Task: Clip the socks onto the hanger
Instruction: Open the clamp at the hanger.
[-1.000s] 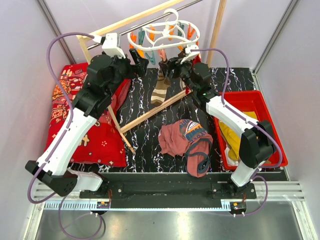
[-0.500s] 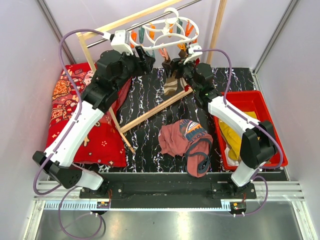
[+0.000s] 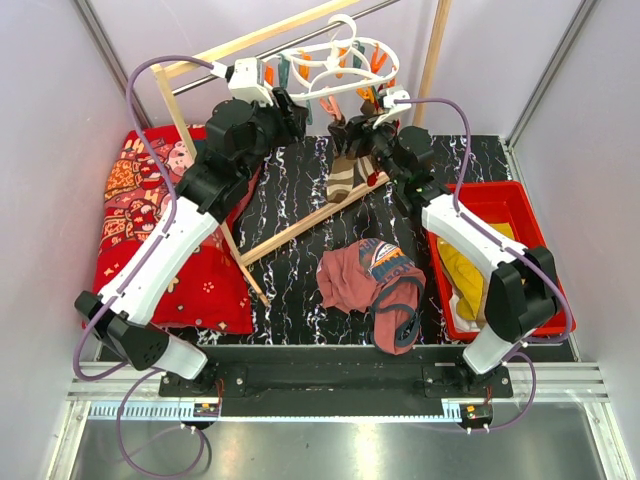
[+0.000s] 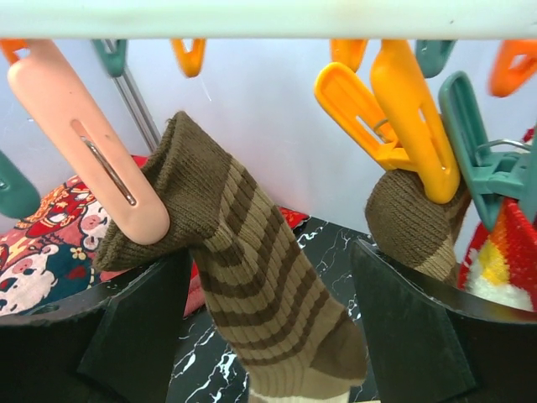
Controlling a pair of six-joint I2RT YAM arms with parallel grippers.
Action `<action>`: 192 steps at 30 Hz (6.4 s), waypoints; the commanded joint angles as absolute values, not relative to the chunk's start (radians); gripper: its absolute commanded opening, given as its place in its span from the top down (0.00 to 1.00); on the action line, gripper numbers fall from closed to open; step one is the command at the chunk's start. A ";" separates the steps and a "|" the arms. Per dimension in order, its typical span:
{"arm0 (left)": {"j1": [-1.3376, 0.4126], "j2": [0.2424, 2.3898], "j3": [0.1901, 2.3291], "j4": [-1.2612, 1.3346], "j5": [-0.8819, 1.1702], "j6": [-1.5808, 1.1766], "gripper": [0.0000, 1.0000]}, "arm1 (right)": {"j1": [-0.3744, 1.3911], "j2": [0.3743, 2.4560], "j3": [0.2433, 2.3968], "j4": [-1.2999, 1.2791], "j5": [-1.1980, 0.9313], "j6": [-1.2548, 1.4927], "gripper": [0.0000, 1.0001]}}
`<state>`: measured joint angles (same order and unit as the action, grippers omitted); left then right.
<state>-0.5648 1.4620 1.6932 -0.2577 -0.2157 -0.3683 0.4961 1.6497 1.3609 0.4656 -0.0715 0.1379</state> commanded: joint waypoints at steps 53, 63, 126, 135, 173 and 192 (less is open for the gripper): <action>-0.638 1.324 1.643 -0.264 -0.198 -0.388 0.85 | 0.515 1.617 1.572 0.342 -0.715 0.140 0.31; -0.640 1.325 1.643 -0.262 -0.187 -0.388 0.85 | 0.515 1.672 1.605 0.370 -0.709 0.143 0.43; -0.690 1.400 1.864 -0.462 -0.179 -0.474 0.18 | 0.526 1.614 1.643 0.307 -0.703 0.290 1.00; -0.673 1.446 1.894 -0.480 -0.264 -0.474 0.25 | 0.523 1.603 1.635 0.308 -0.704 0.290 1.00; -0.658 1.514 1.939 -0.433 -0.318 -0.417 0.72 | 0.630 1.588 1.637 0.106 -0.460 0.018 0.98; -0.658 1.448 1.746 -0.305 -0.305 -0.356 1.00 | 0.620 1.339 1.477 -0.444 -0.037 0.026 0.23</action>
